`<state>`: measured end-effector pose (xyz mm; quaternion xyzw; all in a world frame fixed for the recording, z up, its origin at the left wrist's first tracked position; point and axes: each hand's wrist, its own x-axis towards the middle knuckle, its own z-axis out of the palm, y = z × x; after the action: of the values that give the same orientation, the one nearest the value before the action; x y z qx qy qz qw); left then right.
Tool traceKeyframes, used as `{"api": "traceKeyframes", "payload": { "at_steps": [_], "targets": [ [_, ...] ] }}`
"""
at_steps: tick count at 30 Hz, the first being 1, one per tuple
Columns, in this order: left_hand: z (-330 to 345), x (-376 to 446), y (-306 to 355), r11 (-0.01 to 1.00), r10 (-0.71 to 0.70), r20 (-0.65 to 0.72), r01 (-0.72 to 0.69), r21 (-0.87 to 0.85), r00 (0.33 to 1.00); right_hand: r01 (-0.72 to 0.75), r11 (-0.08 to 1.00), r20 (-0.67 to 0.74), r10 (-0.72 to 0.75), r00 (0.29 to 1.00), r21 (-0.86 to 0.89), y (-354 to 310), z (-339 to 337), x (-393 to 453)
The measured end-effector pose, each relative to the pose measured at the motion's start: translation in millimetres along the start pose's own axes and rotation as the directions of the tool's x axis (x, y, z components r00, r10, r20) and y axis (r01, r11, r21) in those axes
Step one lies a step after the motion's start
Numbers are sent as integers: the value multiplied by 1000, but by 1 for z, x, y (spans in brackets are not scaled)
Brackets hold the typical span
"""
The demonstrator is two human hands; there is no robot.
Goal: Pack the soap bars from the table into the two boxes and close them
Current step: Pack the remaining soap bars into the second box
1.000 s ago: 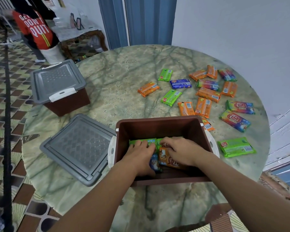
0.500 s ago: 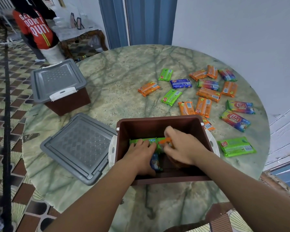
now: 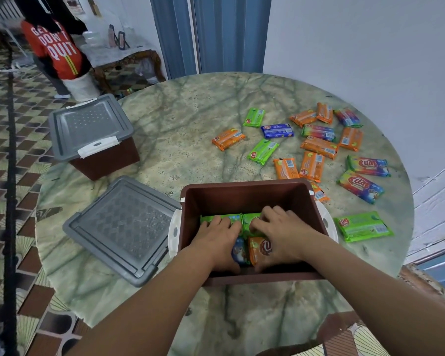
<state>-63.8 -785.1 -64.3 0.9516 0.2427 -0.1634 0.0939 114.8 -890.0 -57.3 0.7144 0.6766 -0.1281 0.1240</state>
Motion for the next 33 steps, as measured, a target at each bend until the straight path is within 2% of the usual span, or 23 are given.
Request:
{"api": "traceKeyframes", "payload": {
  "at_steps": [2,7,12,17,22,26,28,30,33],
  "targets": [
    [0,0,0,1000,0,0,0,2,1000,42,999,30,-43,999,7,-1,2,3],
    [1,1,-1,1000,-4,6,4,-12,1000,151,984,-34,-149,988,90,1,1,7],
    [-4,0,1,1000,-13,13,13,-28,1000,164,984,2,-164,986,75,-2,-5,9],
    [-6,0,2,998,-18,-37,16,-58,999,192,979,-2,-192,981,71,-5,-2,11],
    [-9,-1,2,998,-12,-62,8,-66,998,172,979,-30,-169,985,107,-5,0,12],
    [-18,0,0,995,-5,-11,4,-102,1000,142,953,-175,-96,980,268,-5,-4,6],
    [-31,2,-2,987,-1,-27,-3,-160,1000,178,922,-313,-66,947,344,-3,-8,3],
    [-53,7,-5,982,6,-94,-24,-190,996,172,904,-470,36,882,391,0,-14,2],
    [-95,19,-2,982,34,-270,-82,-170,962,141,841,-647,282,708,522,6,-31,-2]
  ]
}}
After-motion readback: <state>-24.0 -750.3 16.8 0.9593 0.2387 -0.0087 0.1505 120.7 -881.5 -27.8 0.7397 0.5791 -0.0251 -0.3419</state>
